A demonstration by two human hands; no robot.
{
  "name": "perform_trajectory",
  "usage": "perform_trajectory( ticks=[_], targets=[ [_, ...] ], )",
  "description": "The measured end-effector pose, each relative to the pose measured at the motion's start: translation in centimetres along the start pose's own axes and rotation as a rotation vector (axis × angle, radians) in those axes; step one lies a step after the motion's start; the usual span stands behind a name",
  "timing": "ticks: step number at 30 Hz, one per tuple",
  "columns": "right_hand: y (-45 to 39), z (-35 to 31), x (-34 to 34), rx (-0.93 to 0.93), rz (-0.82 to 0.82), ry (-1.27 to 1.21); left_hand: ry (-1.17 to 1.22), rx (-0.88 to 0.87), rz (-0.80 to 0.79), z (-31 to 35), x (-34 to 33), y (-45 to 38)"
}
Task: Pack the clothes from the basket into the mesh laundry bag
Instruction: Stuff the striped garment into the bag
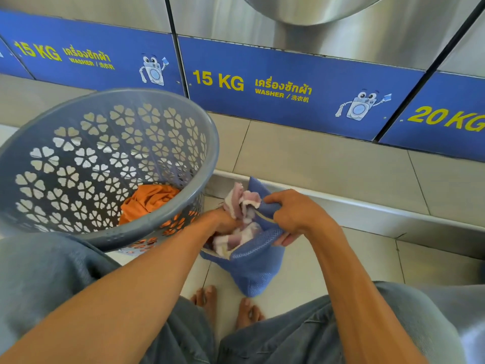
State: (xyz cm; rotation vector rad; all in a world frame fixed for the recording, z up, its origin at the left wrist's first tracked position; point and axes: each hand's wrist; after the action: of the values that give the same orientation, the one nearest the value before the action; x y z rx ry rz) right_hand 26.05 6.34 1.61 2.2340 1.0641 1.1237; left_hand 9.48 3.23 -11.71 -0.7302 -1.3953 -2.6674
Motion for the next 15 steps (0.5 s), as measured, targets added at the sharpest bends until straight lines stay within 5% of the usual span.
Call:
perform_trajectory(
  ticks=[5,9,15],
  targets=[
    [0.6,-1.7,-0.7,0.113,-0.115,-0.142,0.209,0.124,0.012,0.4,1.9,2.9],
    [-0.1,-1.8,-1.2,0.071,0.084,-0.089,0.280,-0.069,0.026,3.2,2.1,5.1],
    [-0.7,-0.6,-1.0,0.034,0.184,0.068,0.577,-0.166,-0.302,3.5,-2.1,4.3]
  ],
)
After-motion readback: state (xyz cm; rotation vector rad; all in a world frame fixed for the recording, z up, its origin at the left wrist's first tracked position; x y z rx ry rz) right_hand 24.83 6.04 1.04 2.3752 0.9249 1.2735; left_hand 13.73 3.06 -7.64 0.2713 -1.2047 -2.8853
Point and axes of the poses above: each hand's wrist, its own y-axis away from the middle knuckle, its own x-axis out of the back of the hand, z = x × y, and after that the axes turned 1 degree about x, right-handed
